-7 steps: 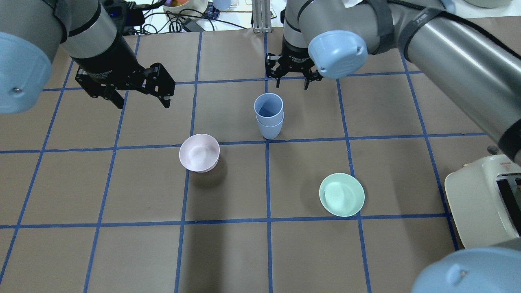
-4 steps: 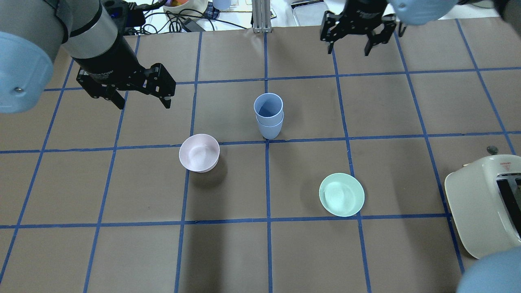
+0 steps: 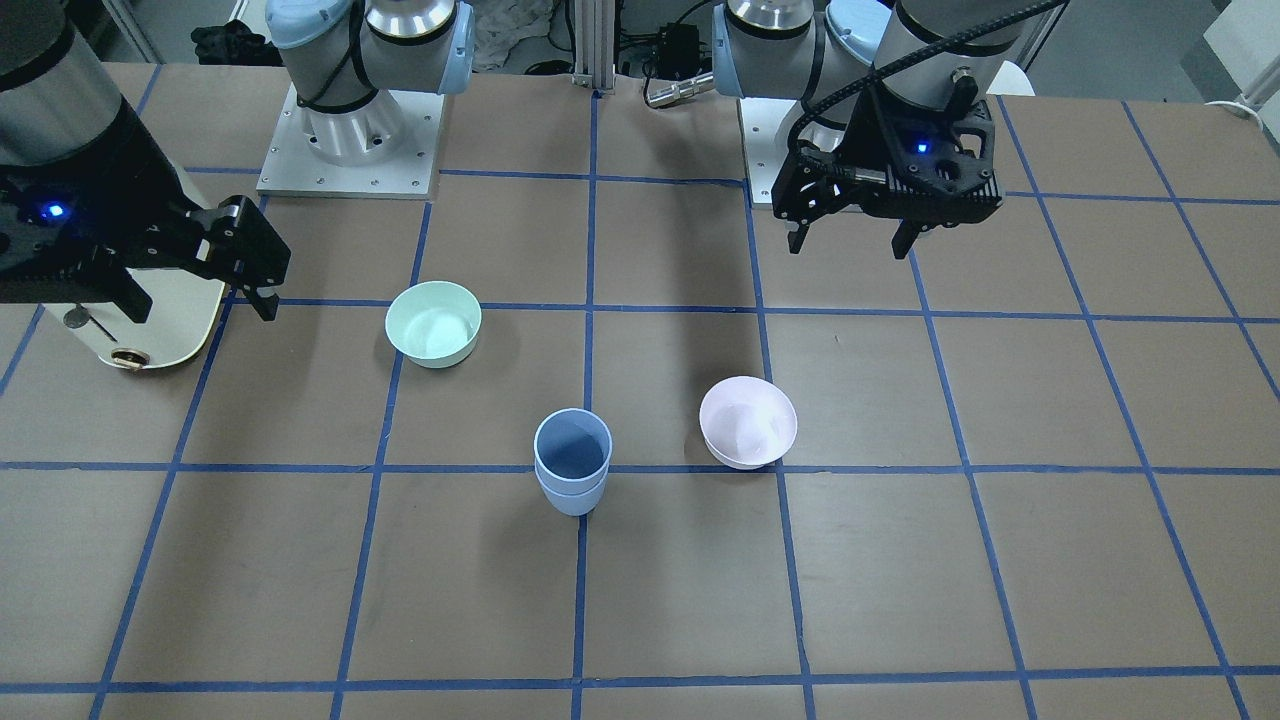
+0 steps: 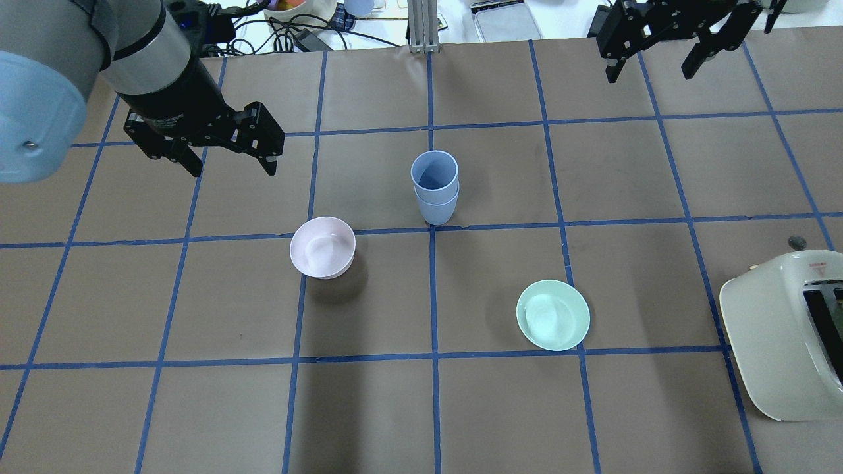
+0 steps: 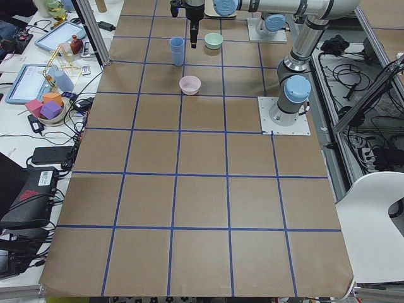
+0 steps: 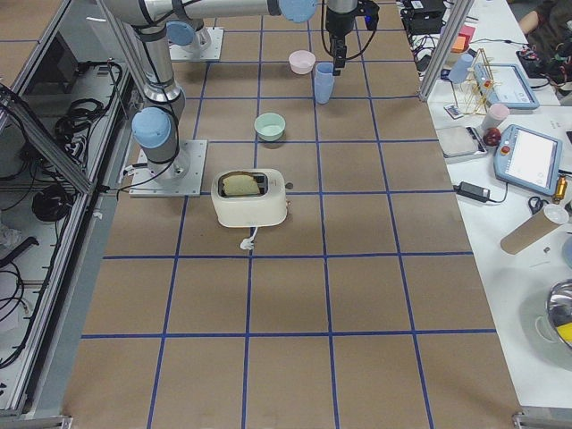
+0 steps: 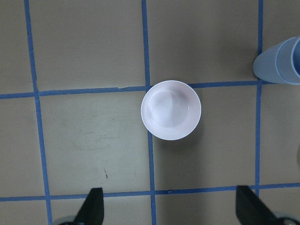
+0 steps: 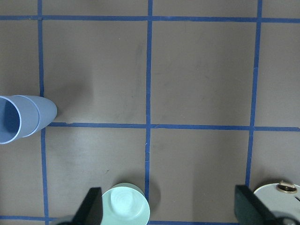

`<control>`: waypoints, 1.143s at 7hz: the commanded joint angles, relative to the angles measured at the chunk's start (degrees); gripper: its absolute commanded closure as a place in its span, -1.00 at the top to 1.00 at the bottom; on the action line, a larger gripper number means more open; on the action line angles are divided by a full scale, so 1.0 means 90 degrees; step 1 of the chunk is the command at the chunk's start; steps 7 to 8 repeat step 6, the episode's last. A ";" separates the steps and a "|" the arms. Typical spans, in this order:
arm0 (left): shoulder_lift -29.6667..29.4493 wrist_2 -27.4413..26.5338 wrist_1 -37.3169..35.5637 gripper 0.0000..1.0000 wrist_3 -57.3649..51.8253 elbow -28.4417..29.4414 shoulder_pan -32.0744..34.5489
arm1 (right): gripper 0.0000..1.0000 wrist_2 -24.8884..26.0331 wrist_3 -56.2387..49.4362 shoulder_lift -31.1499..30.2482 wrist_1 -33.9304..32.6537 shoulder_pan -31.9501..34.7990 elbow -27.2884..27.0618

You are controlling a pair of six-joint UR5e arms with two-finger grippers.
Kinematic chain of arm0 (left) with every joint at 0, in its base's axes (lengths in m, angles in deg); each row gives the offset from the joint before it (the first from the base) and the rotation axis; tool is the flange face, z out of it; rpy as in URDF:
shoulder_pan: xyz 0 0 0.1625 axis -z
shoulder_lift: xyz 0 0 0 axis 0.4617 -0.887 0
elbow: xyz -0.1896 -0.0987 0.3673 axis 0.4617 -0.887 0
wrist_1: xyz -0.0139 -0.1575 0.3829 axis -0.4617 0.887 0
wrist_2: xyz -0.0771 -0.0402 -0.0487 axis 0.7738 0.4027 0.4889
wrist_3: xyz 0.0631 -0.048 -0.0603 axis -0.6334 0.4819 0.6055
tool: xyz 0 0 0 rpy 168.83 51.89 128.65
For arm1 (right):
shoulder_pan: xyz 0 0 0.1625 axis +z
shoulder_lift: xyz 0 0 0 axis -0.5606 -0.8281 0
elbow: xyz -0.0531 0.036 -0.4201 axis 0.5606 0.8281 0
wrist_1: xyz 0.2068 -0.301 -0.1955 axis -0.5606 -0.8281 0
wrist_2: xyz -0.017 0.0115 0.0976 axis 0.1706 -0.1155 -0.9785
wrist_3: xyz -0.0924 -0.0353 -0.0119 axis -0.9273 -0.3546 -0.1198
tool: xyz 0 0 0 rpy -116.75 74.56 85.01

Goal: Stack blue cups with both arms

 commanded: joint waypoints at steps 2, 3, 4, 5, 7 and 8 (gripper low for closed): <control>0.0000 -0.0010 0.0000 1.00 0.0000 0.0000 0.0000 | 1.00 0.0005 -0.0114 -0.0026 -0.0021 -0.0008 -0.0072; 0.0000 0.0000 0.0000 1.00 0.0000 0.0000 0.0000 | 1.00 0.0024 -0.0114 -0.0046 -0.0021 -0.0017 -0.0082; 0.0000 -0.0010 0.0000 1.00 0.0000 0.0000 0.0000 | 1.00 0.0053 -0.0114 -0.0055 -0.0011 -0.0018 -0.0082; 0.0000 0.0000 0.0000 1.00 0.0000 0.0000 0.0000 | 1.00 0.0073 -0.0114 -0.0056 -0.0001 -0.0018 -0.0082; 0.0000 -0.0010 0.0000 1.00 0.0000 0.0000 0.0000 | 1.00 0.0092 -0.0114 -0.0056 -0.0001 -0.0018 -0.0082; 0.0000 -0.0010 0.0000 1.00 0.0000 0.0000 0.0000 | 1.00 0.0092 -0.0114 -0.0056 -0.0001 -0.0018 -0.0082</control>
